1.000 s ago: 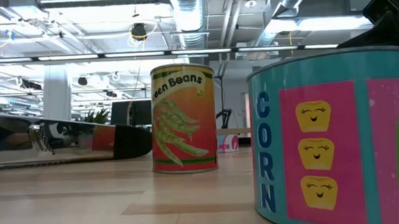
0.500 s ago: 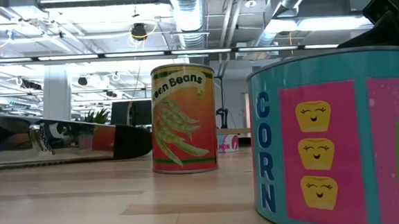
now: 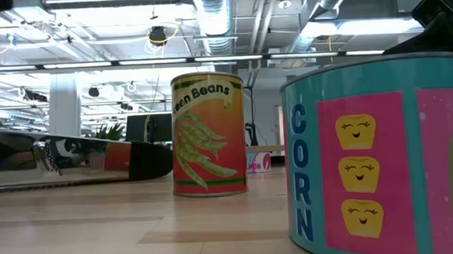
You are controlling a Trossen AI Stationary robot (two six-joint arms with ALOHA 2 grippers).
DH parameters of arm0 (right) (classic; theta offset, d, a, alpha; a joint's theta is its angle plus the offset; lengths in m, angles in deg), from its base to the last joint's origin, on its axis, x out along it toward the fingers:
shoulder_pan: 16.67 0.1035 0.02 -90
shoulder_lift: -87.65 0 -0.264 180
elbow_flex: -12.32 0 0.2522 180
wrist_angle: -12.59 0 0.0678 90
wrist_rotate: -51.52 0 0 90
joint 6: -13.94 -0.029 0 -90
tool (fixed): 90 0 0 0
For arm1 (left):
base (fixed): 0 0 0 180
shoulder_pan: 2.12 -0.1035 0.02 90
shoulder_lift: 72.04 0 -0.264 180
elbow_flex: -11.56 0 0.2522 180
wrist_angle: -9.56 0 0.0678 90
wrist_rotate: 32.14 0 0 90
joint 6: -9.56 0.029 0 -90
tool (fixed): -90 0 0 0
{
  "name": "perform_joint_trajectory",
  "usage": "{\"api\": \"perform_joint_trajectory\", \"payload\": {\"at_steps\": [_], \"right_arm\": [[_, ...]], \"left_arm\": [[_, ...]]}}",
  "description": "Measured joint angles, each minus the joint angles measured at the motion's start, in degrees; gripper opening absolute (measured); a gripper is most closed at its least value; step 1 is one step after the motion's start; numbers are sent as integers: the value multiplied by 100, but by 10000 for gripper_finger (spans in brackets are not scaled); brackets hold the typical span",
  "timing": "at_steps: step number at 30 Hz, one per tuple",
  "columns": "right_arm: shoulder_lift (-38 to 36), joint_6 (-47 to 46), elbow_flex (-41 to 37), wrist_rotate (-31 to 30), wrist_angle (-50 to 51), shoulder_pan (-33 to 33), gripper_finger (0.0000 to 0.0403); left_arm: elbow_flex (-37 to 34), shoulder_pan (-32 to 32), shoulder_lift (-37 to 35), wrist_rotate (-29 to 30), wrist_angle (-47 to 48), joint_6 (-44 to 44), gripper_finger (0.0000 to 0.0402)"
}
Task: Pick and place cans onto a shelf
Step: Put the canned pears on the shelf
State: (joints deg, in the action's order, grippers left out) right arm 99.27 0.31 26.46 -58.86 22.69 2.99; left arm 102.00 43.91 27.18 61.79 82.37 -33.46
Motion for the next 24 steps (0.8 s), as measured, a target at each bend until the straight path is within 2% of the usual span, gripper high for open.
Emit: {"api": "perform_joint_trajectory", "payload": {"at_steps": [6, 11, 15, 18, 24], "right_arm": [[0, 0, 0, 91, 4, 3, 82], [0, 0, 0, 94, 6, 26, 82], [0, 0, 0, 94, 4, 26, 82], [0, 0, 0, 95, 4, 26, 82], [0, 0, 0, 96, 7, 26, 82]], "left_arm": [[-2, -433, 0, -543, 35, 646, 98], [-7, -597, -3, -677, 90, 949, 14], [-4, -649, -4, -691, 99, 1116, 2], [124, -684, 26, -469, 306, 1196, 0], [748, -705, 37, -147, 1108, 1317, 0]]}}
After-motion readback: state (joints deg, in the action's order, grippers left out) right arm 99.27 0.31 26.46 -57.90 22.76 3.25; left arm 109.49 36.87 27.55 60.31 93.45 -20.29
